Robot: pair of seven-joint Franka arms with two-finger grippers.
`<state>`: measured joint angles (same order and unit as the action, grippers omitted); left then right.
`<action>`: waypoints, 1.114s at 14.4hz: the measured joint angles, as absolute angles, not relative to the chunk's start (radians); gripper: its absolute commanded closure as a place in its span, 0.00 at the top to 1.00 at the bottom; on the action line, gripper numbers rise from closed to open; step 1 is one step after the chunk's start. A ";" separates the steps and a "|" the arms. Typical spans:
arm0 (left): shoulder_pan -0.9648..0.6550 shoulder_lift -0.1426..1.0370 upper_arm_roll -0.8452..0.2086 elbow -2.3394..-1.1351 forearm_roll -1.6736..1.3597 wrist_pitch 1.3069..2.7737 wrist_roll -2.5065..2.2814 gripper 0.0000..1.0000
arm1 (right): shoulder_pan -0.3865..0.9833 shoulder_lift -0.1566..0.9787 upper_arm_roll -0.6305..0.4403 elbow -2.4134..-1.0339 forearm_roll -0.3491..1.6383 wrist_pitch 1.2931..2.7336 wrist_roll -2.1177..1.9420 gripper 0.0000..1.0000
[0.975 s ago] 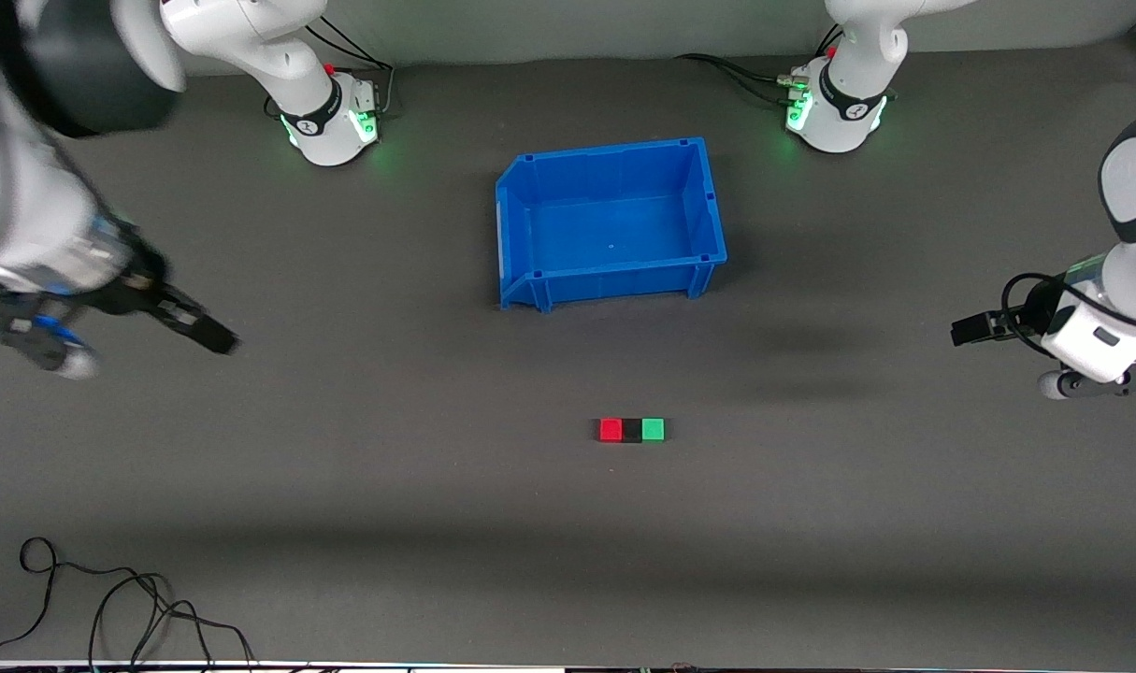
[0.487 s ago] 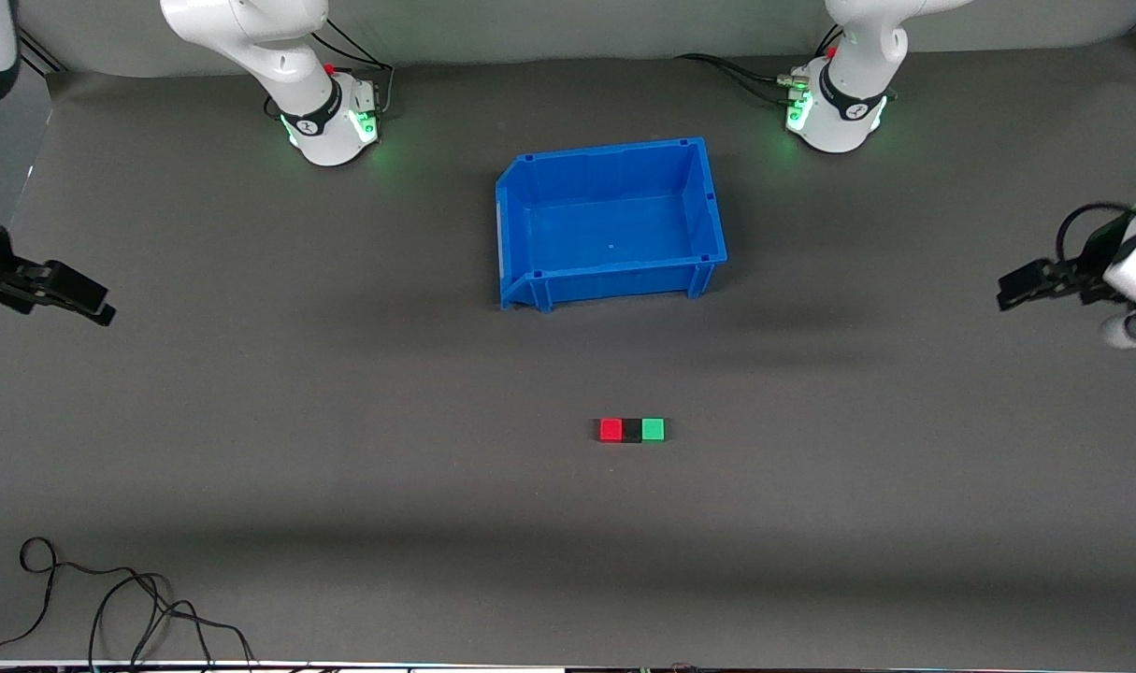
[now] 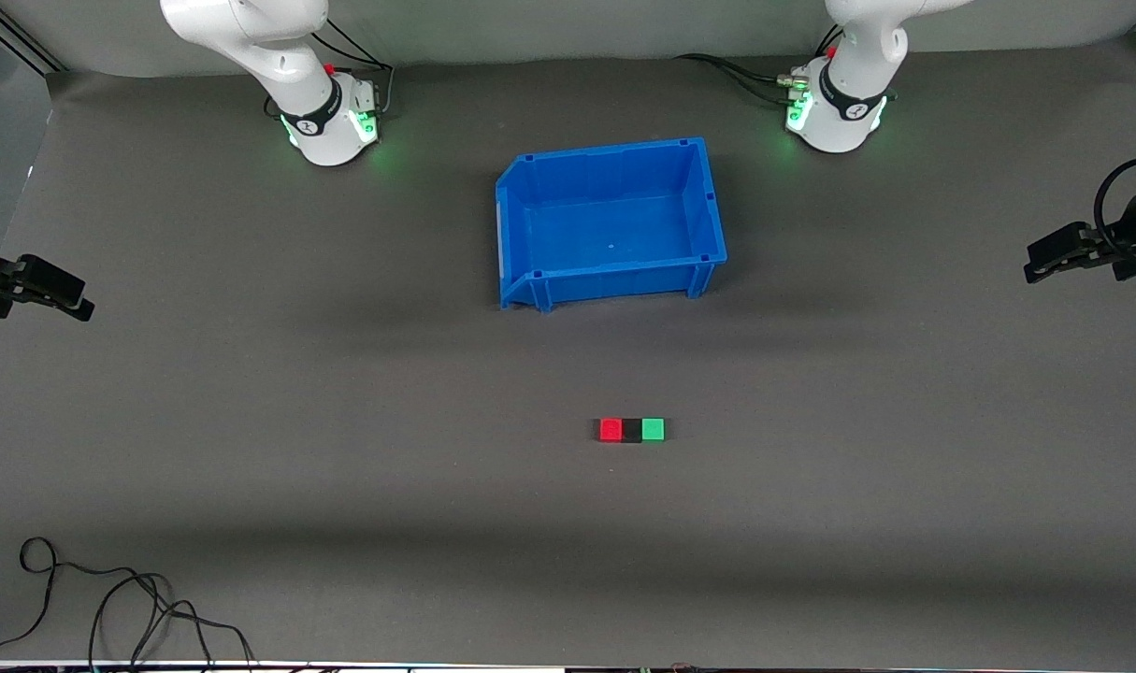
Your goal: Attach green and red cubes to black cube
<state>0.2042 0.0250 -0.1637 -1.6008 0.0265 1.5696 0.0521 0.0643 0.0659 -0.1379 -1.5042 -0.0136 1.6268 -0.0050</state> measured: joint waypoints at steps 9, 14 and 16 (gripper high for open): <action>0.205 0.031 -0.168 -1.601 0.023 1.569 0.064 1.00 | 0.065 0.067 -0.138 -1.509 0.075 1.589 -0.005 1.00; 0.203 0.039 -0.171 -1.595 0.023 1.569 0.064 1.00 | 0.066 0.070 -0.138 -1.521 0.075 1.605 -0.005 1.00; 0.203 0.045 -0.171 -1.591 0.023 1.569 0.064 1.00 | 0.066 0.073 -0.138 -1.521 0.071 1.610 -0.005 1.00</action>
